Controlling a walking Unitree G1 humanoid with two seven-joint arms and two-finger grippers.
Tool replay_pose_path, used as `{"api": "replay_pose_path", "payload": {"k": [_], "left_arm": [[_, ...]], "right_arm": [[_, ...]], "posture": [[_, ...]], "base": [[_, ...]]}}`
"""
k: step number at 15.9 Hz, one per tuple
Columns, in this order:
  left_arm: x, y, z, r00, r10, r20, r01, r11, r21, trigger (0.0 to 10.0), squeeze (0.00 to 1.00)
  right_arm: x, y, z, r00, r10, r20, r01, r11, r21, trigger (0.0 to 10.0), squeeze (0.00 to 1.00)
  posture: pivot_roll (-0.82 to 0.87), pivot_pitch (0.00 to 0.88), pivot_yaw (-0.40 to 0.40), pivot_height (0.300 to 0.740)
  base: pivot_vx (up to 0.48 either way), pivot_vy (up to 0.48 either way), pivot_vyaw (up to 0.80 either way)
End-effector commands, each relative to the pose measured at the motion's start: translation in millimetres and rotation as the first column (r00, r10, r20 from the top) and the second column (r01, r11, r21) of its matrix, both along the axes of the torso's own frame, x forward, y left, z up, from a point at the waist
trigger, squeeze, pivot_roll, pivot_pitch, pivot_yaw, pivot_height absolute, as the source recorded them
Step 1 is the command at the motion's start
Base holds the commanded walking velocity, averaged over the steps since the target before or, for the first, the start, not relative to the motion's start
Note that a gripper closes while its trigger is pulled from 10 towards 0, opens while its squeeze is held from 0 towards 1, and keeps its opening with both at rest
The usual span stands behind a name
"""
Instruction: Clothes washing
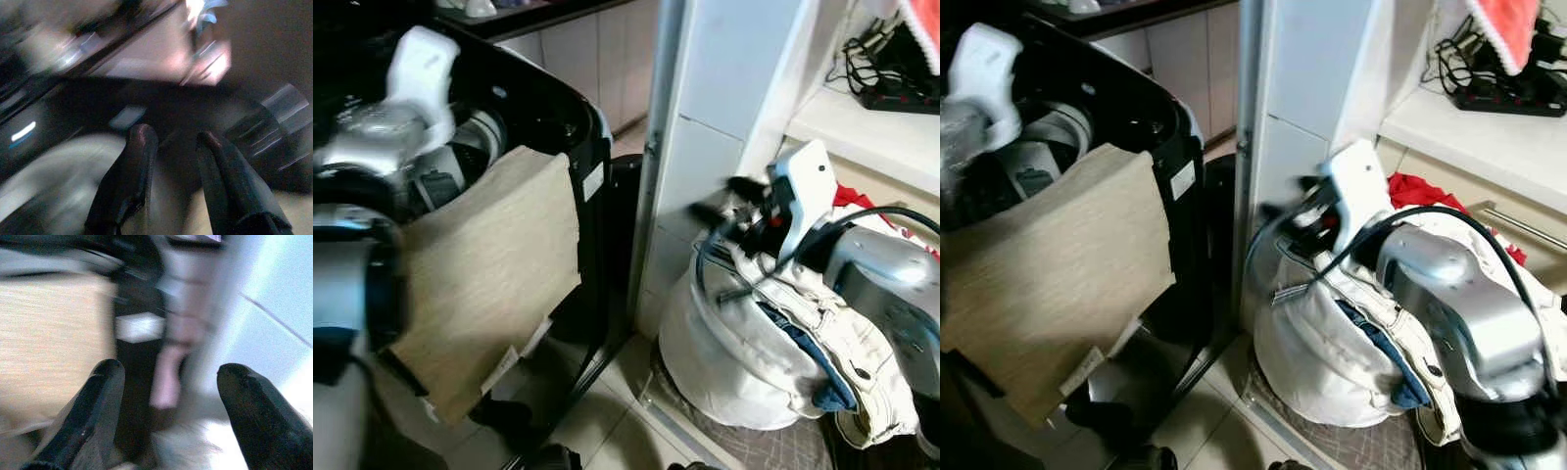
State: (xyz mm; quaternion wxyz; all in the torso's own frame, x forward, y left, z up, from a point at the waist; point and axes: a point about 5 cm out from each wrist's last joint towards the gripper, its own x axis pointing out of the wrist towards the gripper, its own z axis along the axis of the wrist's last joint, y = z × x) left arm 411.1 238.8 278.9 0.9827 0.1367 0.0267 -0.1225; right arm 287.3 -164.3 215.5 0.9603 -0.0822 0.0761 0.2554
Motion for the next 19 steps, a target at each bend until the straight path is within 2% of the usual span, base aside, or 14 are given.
{"api": "replay_pose_path", "payload": {"k": [1,2,3,5,6,8,11,12,13,15,16,17,18,19], "left_arm": [[0.5,-28.0,4,0.983,-0.174,0.066,0.18,0.977,-0.11,10.0,0.0],[-1.3,-44.9,-1,0.963,-0.258,0.078,0.268,0.951,-0.152,10.0,0.0],[-10.7,-76.3,-11,0.905,-0.413,0.1,0.424,0.886,-0.187,10.0,0.0],[-34.3,-113.8,-35,0.793,-0.601,0.099,0.609,0.783,-0.125,10.0,0.0],[-42.9,-123.0,-41,0.749,-0.656,0.092,0.662,0.74,-0.118,10.0,0.0],[-79.4,-146.7,-60,0.588,-0.808,0.031,0.8,0.575,-0.168,10.0,0.0],[-108.9,-151.8,-68,0.496,-0.868,-0.013,0.846,0.487,-0.216,10.0,0.0],[-118.0,-153.2,-72,0.455,-0.89,-0.036,0.862,0.45,-0.232,10.0,0.0],[-126.8,-155.4,-79,0.434,-0.898,-0.068,0.87,0.437,-0.229,10.0,0.0],[-134.0,-157.6,-81,0.437,-0.896,-0.084,0.863,0.443,-0.244,10.0,0.0],[-136.7,-159.2,-81,0.439,-0.894,-0.091,0.859,0.448,-0.247,10.0,0.0],[-138.1,-160.0,-81,0.439,-0.894,-0.094,0.859,0.448,-0.249,10.0,0.0],[-140.4,-160.8,-81,0.433,-0.896,-0.095,0.86,0.442,-0.255,10.0,0.0],[-141.7,-161.4,-82,0.433,-0.897,-0.094,0.86,0.442,-0.256,10.0,0.0]], "right_arm": [[11.4,-22.5,-3,0.983,-0.185,0.0,0.185,0.983,-0.017,10.0,1.0],[14.6,-30.5,-5,0.972,-0.235,-0.004,0.235,0.972,-0.014,10.0,1.0],[18.4,-42.6,-10,0.958,-0.287,-0.024,0.286,0.958,-0.022,10.0,1.0],[18.9,-52.7,-18,0.953,-0.291,-0.086,0.287,0.956,-0.061,10.0,1.0],[18.4,-55.5,-18,0.951,-0.296,-0.095,0.289,0.954,-0.078,10.0,1.0],[11.7,-62.9,-21,0.947,-0.274,-0.166,0.259,0.96,-0.105,10.0,1.0],[2.8,-67.8,-32,0.938,-0.234,-0.254,0.208,0.97,-0.128,10.0,1.0],[1.6,-70.4,-37,0.929,-0.245,-0.276,0.21,0.966,-0.15,10.0,0.0],[0.2,-72.3,-46,0.917,-0.251,-0.309,0.203,0.963,-0.179,10.0,0.0],[-0.5,-74.5,-53,0.906,-0.256,-0.337,0.198,0.96,-0.198,10.0,0.0],[-0.9,-77.2,-59,0.899,-0.266,-0.348,0.201,0.956,-0.212,6.7,0.0],[-1.0,-78.9,-61,0.895,-0.275,-0.351,0.206,0.953,-0.223,4.2,0.0],[-1.0,-80.0,-63,0.893,-0.278,-0.353,0.209,0.952,-0.223,0.0,0.0],[-1.0,-81.0,-64,0.892,-0.282,-0.352,0.212,0.951,-0.225,0.0,0.0]], "posture": [[-0.13,0.026,0.002,0.74],[-0.13,0.026,0.002,0.74],[-0.13,0.028,-0.002,0.74],[-0.12,0.034,-0.006,0.74],[-0.12,0.035,-0.006,0.74],[-0.13,0.041,-0.002,0.74],[-0.13,0.046,-0.002,0.74],[-0.13,0.048,-0.002,0.74],[-0.13,0.05,-0.002,0.74],[-0.13,0.052,-0.002,0.74],[-0.13,0.052,-0.004,0.74],[-0.13,0.052,-0.004,0.74],[-0.13,0.052,-0.004,0.74],[-0.13,0.053,-0.004,0.74]], "base": [[0.0,0.0,0.0],[0.0,0.0,0.0],[0.0,0.0,0.0],[0.0,0.0,0.0],[0.0,0.0,0.0],[0.0,0.0,0.0],[0.0,0.0,0.0],[0.0,0.0,0.0],[0.0,0.0,0.0],[0.0,0.0,0.0],[0.0,0.0,0.0],[0.0,0.0,0.0],[0.0,0.0,0.0],[0.0,0.0,0.0]]}}
